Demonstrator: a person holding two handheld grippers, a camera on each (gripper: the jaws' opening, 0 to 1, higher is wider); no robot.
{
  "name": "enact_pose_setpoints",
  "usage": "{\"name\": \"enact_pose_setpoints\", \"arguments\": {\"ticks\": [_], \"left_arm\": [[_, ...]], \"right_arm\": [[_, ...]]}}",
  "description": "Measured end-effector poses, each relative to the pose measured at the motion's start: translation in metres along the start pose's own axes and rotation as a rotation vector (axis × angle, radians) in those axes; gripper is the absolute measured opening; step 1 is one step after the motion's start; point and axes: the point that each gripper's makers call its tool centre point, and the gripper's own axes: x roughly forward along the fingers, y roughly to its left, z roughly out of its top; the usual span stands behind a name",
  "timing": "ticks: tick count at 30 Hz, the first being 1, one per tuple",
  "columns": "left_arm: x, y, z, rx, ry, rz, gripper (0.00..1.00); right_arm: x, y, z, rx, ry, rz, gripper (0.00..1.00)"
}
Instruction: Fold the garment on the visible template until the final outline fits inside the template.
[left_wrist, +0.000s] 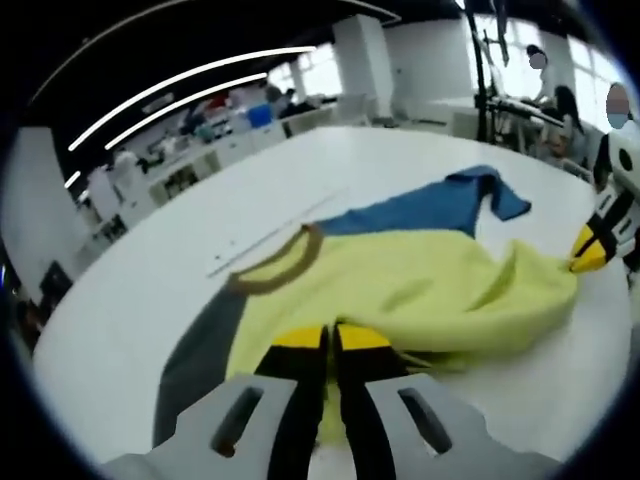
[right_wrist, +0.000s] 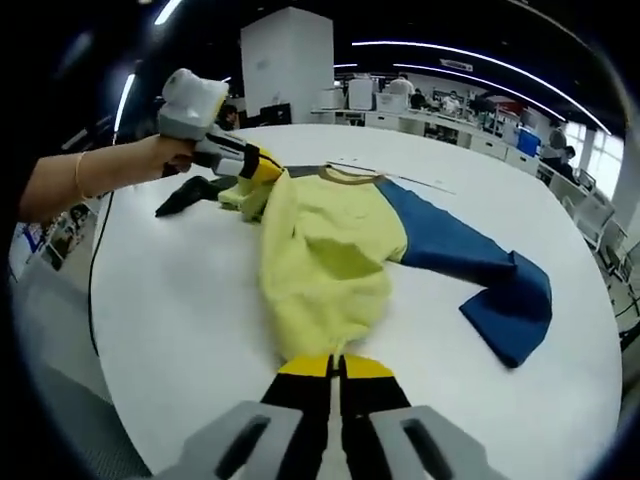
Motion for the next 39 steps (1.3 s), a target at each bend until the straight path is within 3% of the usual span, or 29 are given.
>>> {"name": "enact_pose_setpoints", "arguments": {"ticks": [9,23,31,36,39], "left_arm": [[0.020,0.000,-0.011,-0.026,0.034,-0.002,0.00],[0.032,-0.004,-0.019,0.044,0.076,0.008,0.02],[0.003,0.010,-0.012,-0.007,0.041,0.055,0.24],[-0.022,0.005,-0.018,0.016,0.050,0.068,0.30],[-0.033,0.004,-0.024,-0.038,0.046,0.075,0.31]], "right_arm": [[0.009,0.002,-0.005,-0.030,0.025,-0.008,0.00],[0.012,-0.003,-0.016,0.040,0.045,-0.031,0.00],[0.014,-0.007,-0.017,0.054,0.063,-0.055,0.00],[0.013,-0.010,-0.018,0.059,0.066,-0.079,0.00],[0.013,-0.010,-0.018,0.065,0.062,-0.078,0.00]]}}
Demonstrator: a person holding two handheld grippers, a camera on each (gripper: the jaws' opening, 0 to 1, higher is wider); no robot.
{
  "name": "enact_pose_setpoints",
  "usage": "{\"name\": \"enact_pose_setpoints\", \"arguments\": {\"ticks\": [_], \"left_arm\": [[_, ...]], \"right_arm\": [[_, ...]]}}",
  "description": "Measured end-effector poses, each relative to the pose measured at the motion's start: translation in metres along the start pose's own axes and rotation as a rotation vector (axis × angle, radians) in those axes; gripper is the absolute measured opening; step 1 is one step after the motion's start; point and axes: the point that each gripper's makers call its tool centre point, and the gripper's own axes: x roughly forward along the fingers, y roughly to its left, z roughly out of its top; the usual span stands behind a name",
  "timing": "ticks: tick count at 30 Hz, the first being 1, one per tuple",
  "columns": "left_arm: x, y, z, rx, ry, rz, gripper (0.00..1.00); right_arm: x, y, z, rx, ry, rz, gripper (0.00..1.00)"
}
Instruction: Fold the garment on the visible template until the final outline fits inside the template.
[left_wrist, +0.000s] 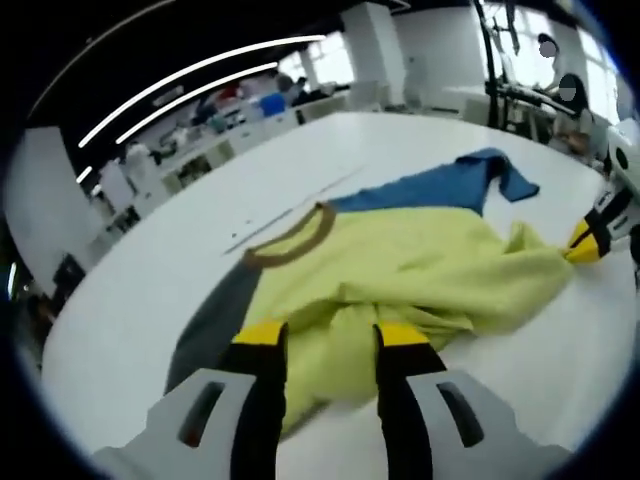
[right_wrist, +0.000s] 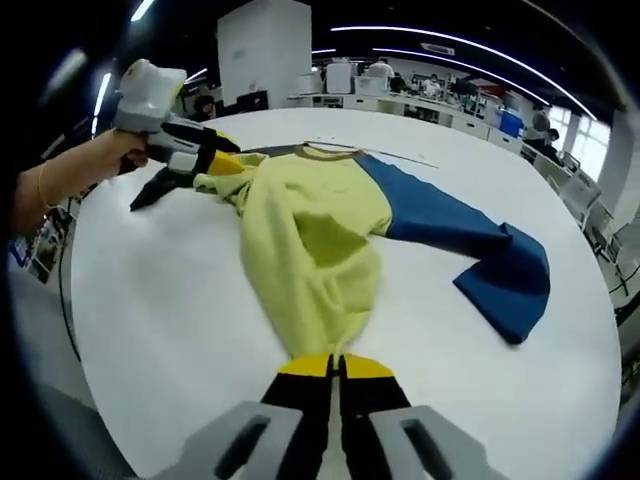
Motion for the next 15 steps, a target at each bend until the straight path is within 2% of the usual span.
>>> {"name": "enact_pose_setpoints", "arguments": {"ticks": [6,9,11,12,15], "left_arm": [[-0.015,0.005,-0.016,-0.202,-0.004,0.064,0.31],[-0.017,0.003,-0.025,-0.256,0.002,0.072,0.29],[-0.016,0.000,-0.021,-0.294,-0.056,0.065,0.30],[-0.015,-0.003,-0.027,-0.334,-0.028,0.066,0.30],[-0.015,-0.006,-0.035,-0.309,0.001,0.091,0.28]], "right_arm": [[-0.001,0.000,-0.001,-0.010,0.002,0.003,0.00],[-0.001,0.000,-0.001,0.000,0.001,-0.001,0.00],[-0.001,-0.001,-0.001,0.004,0.001,-0.004,0.00],[-0.001,0.000,-0.001,0.003,0.002,-0.005,0.00],[-0.002,-0.001,-0.001,-0.001,0.001,-0.007,0.00]]}}
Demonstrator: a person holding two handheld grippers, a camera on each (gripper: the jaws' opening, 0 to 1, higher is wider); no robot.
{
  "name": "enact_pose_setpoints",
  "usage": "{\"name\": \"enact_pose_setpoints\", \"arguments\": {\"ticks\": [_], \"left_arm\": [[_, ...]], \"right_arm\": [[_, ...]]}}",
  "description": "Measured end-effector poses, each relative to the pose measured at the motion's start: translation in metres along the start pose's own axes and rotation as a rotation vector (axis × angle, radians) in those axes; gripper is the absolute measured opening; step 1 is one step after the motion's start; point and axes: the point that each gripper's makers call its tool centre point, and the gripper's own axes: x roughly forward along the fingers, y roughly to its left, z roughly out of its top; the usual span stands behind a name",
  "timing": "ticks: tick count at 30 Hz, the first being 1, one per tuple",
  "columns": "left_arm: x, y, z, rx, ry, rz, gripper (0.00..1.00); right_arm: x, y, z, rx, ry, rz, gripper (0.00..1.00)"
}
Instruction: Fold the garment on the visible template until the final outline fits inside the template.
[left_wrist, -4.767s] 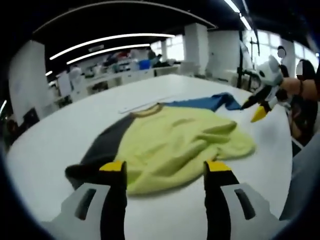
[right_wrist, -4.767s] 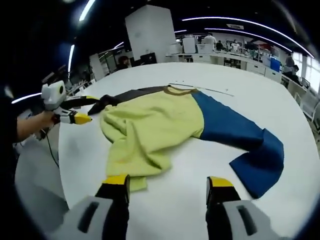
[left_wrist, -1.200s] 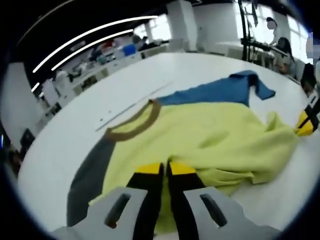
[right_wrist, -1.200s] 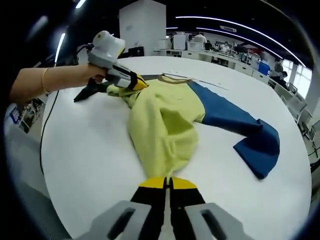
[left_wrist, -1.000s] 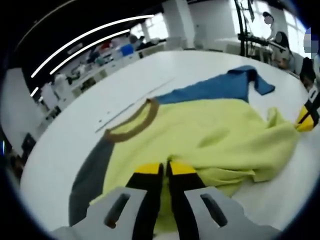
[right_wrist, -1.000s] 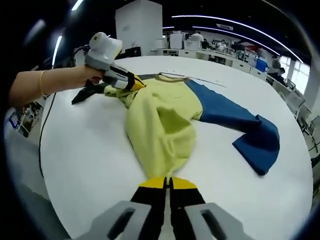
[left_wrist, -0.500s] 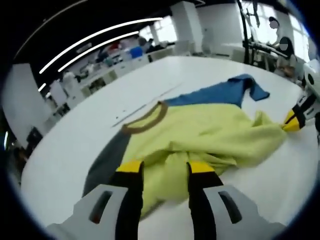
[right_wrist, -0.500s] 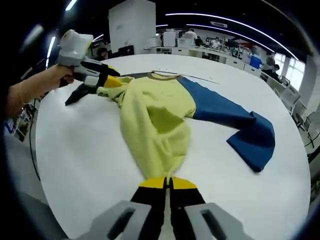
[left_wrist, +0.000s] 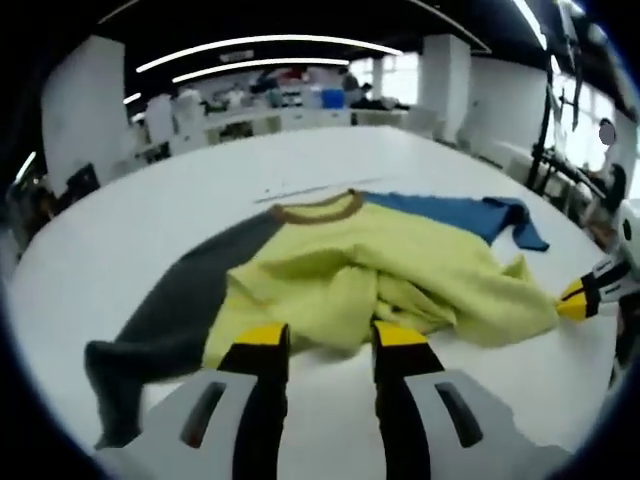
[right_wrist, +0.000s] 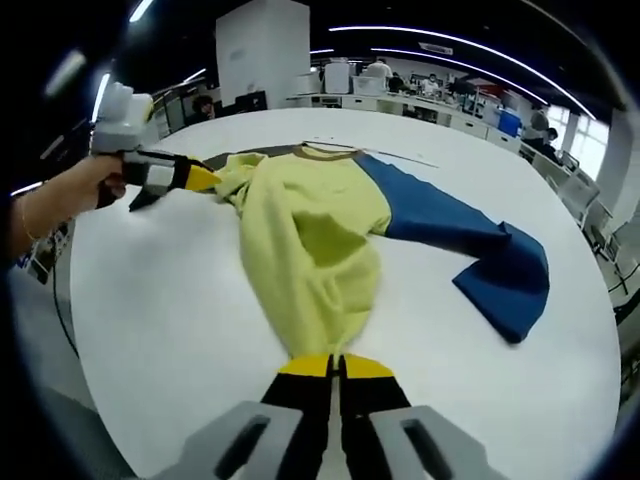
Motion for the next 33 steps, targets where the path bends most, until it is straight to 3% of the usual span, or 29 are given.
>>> {"name": "enact_pose_setpoints", "arguments": {"ticks": [3,8,19,25,30,33], "left_arm": [[0.002,0.001,-0.007,-0.059,0.006,0.018,0.27],[0.007,-0.003,-0.016,-0.075,0.028,0.015,0.21],[0.010,-0.010,-0.008,-0.122,0.010,-0.028,0.20],[0.012,-0.010,-0.010,-0.210,0.016,-0.074,0.19],[0.017,0.000,-0.004,-0.275,-0.002,-0.067,0.15],[0.021,0.004,-0.003,-0.248,0.016,-0.050,0.09]], "right_arm": [[0.000,-0.001,0.000,0.004,-0.003,-0.002,0.00],[0.000,-0.004,-0.001,0.016,-0.008,-0.013,0.00],[0.000,-0.007,-0.002,0.041,-0.012,-0.019,0.00],[0.001,-0.006,-0.003,0.046,-0.015,-0.020,0.00],[0.001,-0.006,-0.002,0.042,-0.017,-0.024,0.00],[0.002,-0.006,-0.002,0.044,-0.017,-0.023,0.00]]}}
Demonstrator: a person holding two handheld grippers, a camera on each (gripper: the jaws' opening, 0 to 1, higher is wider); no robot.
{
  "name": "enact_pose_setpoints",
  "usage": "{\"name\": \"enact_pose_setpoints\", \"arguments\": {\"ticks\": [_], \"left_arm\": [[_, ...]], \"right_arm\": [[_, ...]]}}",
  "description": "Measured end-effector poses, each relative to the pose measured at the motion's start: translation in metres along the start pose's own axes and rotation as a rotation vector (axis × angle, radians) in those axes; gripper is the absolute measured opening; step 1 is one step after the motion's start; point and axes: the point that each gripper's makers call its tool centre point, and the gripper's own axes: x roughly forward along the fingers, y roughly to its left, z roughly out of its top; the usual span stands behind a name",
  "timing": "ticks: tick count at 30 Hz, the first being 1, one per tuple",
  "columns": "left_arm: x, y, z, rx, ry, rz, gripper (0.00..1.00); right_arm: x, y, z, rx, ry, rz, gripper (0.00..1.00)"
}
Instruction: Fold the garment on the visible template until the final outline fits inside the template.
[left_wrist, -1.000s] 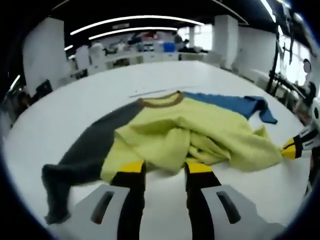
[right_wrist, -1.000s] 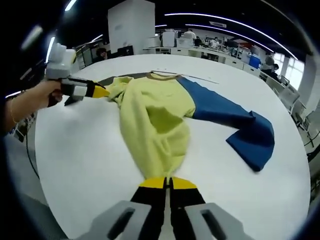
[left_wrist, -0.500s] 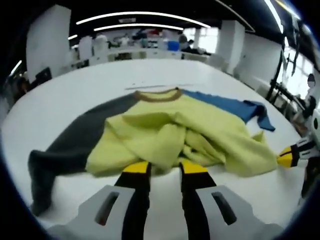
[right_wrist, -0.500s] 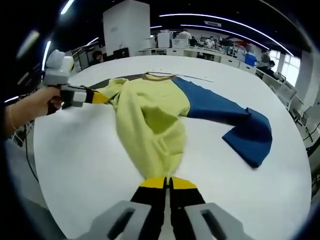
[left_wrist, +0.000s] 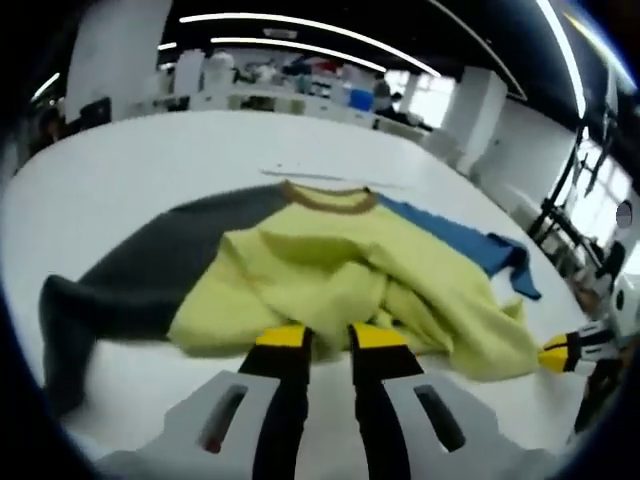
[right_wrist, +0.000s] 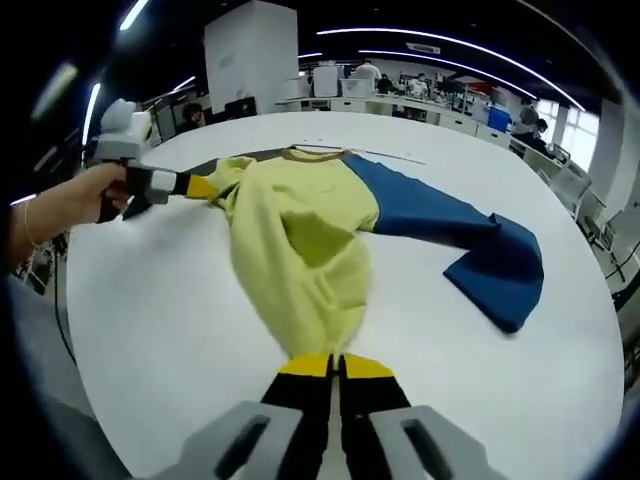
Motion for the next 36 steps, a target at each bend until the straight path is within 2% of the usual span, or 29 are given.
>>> {"name": "enact_pose_setpoints", "arguments": {"ticks": [2,6,10,18,25,30,33,36], "left_arm": [[0.002,0.000,0.000,0.010,0.005,0.002,0.05],[0.001,0.000,0.000,0.016,0.008,0.004,0.03],[-0.004,0.001,-0.001,0.075,0.016,0.020,0.01],[-0.031,-0.003,0.007,0.107,0.009,-0.017,0.00],[-0.056,0.002,0.003,0.129,0.036,-0.036,0.00],[-0.081,0.002,-0.007,0.142,0.088,-0.052,0.00],[-0.100,0.008,-0.023,0.150,0.153,-0.042,0.00],[-0.115,0.014,-0.032,0.159,0.178,-0.036,0.00]], "right_arm": [[0.000,0.000,0.000,0.000,0.000,0.000,0.00],[0.001,0.000,0.000,0.001,-0.002,0.000,0.00],[0.000,0.000,0.001,0.004,-0.001,-0.006,0.00],[-0.008,-0.001,0.004,0.001,-0.031,-0.002,0.00],[-0.019,-0.004,0.008,-0.006,-0.054,-0.017,0.00],[-0.026,-0.002,0.007,-0.005,-0.049,-0.013,0.00],[-0.032,-0.002,0.009,-0.006,-0.058,-0.014,0.00],[-0.038,-0.005,0.009,-0.004,-0.064,-0.019,0.00]]}}
